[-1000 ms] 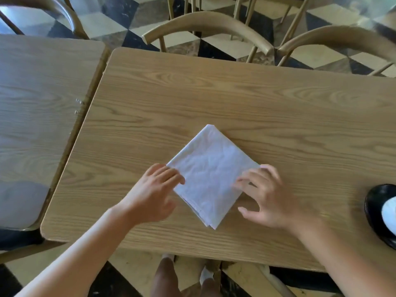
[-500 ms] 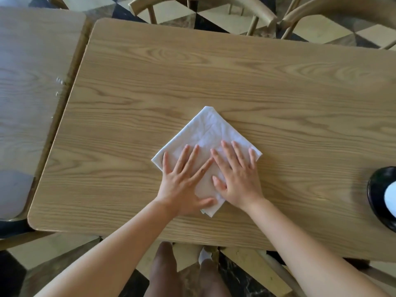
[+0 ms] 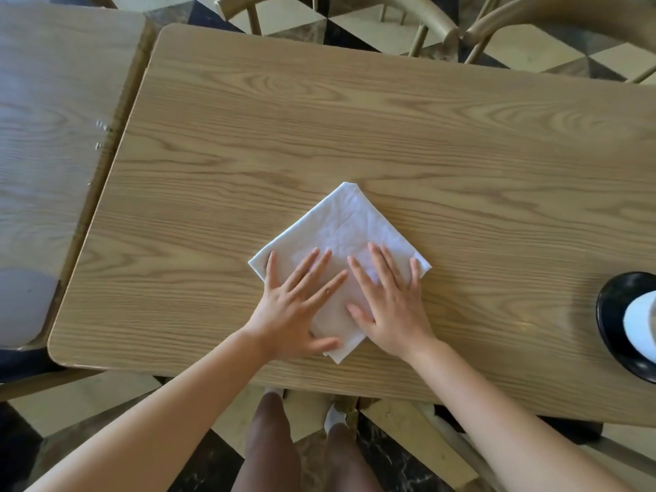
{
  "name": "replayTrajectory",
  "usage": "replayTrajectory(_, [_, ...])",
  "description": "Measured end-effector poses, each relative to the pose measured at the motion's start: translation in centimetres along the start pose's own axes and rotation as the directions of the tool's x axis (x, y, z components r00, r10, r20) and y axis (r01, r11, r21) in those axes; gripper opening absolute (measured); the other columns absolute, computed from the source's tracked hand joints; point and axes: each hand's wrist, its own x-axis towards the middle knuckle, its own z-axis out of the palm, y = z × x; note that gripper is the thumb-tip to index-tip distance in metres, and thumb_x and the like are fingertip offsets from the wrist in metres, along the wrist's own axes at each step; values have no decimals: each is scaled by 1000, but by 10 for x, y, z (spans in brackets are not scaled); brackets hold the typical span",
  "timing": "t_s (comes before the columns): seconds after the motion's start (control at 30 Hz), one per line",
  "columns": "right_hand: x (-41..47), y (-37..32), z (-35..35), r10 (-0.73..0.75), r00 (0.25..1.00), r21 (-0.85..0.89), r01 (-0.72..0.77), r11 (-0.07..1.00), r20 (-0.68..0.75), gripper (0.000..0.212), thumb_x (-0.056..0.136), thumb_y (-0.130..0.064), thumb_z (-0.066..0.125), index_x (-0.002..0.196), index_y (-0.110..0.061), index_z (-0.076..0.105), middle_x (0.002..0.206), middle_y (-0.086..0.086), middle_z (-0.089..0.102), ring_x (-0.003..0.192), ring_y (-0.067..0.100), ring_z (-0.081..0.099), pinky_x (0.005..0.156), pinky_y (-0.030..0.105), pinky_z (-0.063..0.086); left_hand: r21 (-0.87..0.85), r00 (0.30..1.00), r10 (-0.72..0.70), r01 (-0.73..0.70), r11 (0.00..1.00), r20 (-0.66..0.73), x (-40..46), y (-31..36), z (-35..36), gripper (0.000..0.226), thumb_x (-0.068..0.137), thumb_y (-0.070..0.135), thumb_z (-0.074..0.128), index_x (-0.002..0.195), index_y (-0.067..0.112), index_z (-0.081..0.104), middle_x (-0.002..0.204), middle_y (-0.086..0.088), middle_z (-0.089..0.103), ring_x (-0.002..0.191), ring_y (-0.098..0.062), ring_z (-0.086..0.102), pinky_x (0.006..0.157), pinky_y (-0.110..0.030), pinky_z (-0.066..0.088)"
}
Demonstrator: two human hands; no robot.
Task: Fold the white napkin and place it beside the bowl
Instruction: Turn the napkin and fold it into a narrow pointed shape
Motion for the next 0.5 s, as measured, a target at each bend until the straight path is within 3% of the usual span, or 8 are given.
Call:
replayTrajectory(0.07, [-11,9,-6,-149,988,68,151,986,-33,66,81,-44,49,141,-25,30,150,9,24,141,26,18,109,59,11,-39,994,103,-104,994,-32,-12,-9,-4,90,71,73,50,145,25,33,154,-9,24,143,-25,18,108,-66,10])
replayTrajectory(0.2, [-22,28,-8,-413,900,36,421,906,-136,45,76,-35,65,115,-14,60,121,9,53,115,25,47,98,43,35,-75,966,213,-225,971,-144,-25,-24,-7,59,76,54,64,122,17,61,126,-7,58,120,-24,50,101,-45,37])
replayTrajectory(0.33, [-9,30,-13,-543,822,-86,537,839,-171,26,83,-33,65,100,-13,63,102,7,64,99,22,52,88,38,38,-26,955,253,-260,965,-156,-13,-24,-12,44,76,50,67,105,16,67,107,-4,64,100,-25,58,82,-38,47])
replayTrajectory(0.5, [-1,24,-16,-666,715,-166,645,745,-213,4,85,-9,61,87,-10,65,85,5,66,79,23,61,68,35,48,53,905,386,-383,922,-178,-4,-21,-16,18,82,28,63,89,12,66,93,-4,66,84,-23,62,59,-35,50])
